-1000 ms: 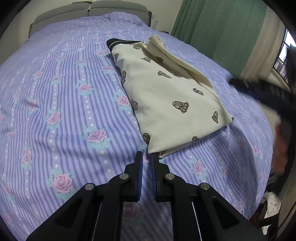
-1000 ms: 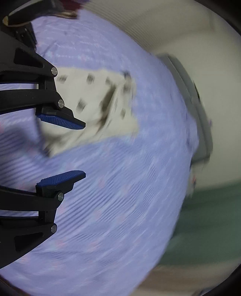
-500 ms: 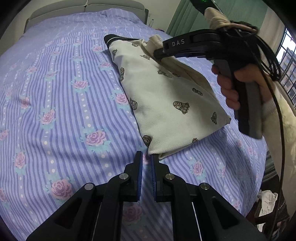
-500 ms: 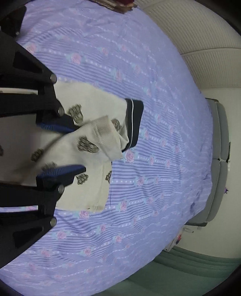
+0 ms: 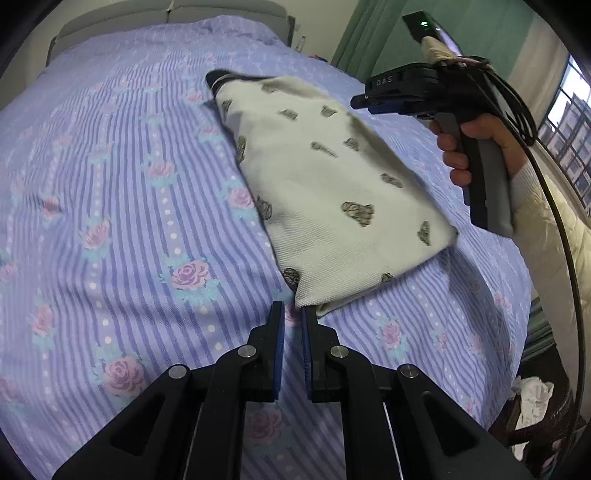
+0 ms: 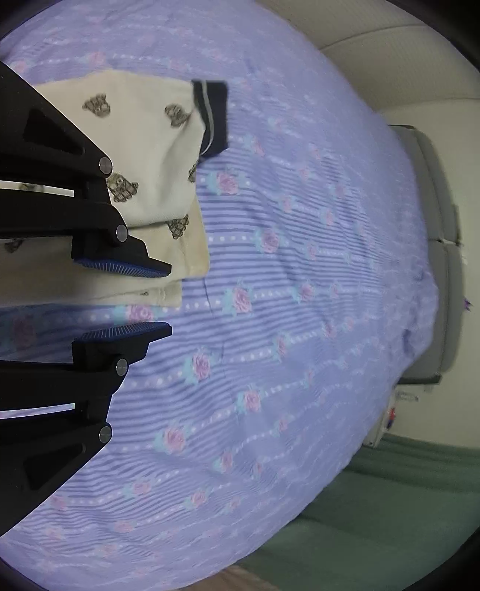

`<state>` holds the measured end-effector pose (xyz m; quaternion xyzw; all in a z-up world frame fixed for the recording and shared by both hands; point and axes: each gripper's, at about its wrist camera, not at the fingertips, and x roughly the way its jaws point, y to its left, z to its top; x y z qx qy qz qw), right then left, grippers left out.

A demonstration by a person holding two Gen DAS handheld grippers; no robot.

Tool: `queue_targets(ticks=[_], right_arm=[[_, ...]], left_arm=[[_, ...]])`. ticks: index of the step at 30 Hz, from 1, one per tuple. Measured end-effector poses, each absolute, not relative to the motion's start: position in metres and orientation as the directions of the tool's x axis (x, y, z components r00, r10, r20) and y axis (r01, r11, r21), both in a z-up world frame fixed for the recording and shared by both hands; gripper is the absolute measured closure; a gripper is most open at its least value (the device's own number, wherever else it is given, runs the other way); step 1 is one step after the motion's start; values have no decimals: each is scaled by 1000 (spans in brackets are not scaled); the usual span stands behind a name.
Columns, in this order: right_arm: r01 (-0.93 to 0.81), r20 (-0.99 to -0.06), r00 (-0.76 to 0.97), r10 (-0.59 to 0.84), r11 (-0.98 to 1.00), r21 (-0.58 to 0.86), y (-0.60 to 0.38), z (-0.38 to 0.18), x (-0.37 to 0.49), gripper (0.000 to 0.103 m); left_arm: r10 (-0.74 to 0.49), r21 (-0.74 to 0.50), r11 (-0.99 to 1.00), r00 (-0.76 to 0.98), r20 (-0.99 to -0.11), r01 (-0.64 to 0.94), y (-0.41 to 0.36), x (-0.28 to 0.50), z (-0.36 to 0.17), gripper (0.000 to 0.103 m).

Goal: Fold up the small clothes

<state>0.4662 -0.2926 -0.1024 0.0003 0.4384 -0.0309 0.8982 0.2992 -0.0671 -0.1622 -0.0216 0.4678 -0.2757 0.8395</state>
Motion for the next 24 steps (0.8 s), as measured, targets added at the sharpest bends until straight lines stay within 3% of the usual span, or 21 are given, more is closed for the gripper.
queue_targets(ticks=[2,5,6,14,16,24], right_arm=[[34,-760,650,-20,999,3,-292,-92,449,75],[25,-734,679,-12,1000,6,-290,-81,418,64],[40,-723,691,-17,999,15,-291,-78,405,61],[209,-672,738,-68,969,131,-306,-74,292,30],[262,-665,743,-79,948,181,-311,-80,269,21],[260,-678,734,39,906,333,-306,-120,219,20]], left_arm=[[-490,-299,845,421,-763,443,-63,293,-150,88],[-497,-295,844,446,-744,448,-57,280,-130,56],[-493,-283,847,466,-735,449,-55,276,-124,53],[-356,-103,896,558,-750,432,-46,239,-112,51],[-328,-85,907,565,-757,412,-43,232,-114,44],[-253,-73,947,588,-768,311,-28,208,-114,36]])
